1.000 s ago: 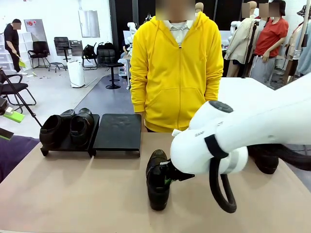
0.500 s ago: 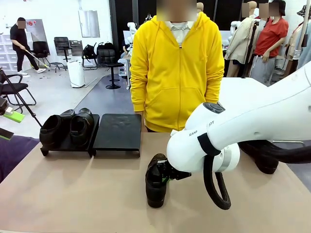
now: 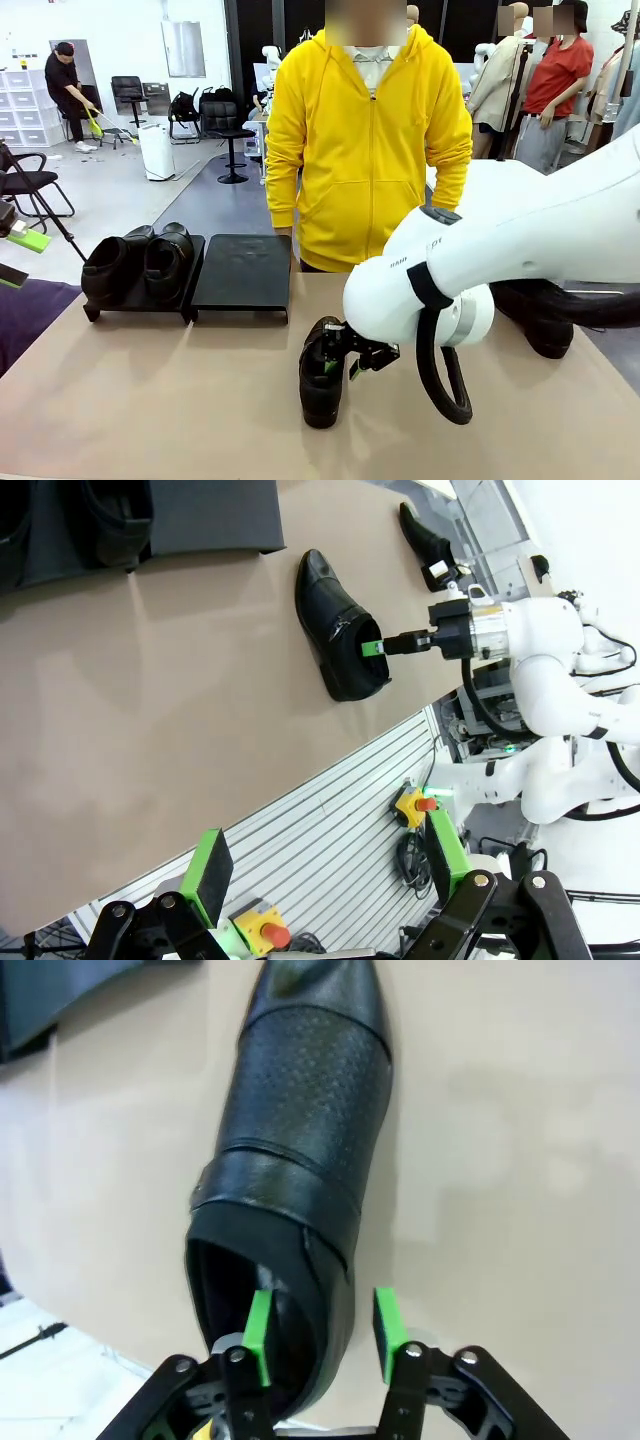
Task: Organize the shoes by placing them on the stand.
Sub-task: Pick up one Shoe and place it in the middle of the table.
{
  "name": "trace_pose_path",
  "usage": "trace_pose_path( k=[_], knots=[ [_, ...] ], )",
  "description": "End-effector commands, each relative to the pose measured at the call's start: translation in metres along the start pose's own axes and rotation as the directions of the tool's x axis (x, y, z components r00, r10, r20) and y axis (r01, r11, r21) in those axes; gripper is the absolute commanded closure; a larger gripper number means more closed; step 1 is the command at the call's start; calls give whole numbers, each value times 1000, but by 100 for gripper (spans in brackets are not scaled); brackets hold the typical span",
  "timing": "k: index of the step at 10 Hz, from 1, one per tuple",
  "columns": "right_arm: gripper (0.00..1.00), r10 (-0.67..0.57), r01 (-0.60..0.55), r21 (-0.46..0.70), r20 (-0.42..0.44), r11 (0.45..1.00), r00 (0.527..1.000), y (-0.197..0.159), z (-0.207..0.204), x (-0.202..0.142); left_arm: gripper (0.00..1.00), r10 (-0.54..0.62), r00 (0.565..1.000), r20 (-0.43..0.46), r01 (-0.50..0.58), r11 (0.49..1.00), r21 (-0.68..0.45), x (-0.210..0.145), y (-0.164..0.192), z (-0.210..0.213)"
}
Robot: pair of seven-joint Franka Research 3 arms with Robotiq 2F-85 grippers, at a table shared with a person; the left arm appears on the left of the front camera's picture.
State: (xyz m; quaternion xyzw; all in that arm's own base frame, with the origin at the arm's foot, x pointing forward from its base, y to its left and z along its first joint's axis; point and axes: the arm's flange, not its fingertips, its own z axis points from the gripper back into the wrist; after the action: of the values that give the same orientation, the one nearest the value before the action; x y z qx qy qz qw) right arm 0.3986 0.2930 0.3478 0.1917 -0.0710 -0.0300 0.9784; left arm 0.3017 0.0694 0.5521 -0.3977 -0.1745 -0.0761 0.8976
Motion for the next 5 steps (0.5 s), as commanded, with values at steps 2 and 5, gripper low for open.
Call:
trace_pose_path(
  k=[2,5],
  knots=[
    [0,58,-46,157,-75,987,995,-40,94,7,0,-14,1000,-14,14,1000,6,-2,2,3],
    [0,69,-37,184,-170,982,983,-158,201,2,0,-14,1000,-14,14,1000,6,-2,2,3]
  ],
)
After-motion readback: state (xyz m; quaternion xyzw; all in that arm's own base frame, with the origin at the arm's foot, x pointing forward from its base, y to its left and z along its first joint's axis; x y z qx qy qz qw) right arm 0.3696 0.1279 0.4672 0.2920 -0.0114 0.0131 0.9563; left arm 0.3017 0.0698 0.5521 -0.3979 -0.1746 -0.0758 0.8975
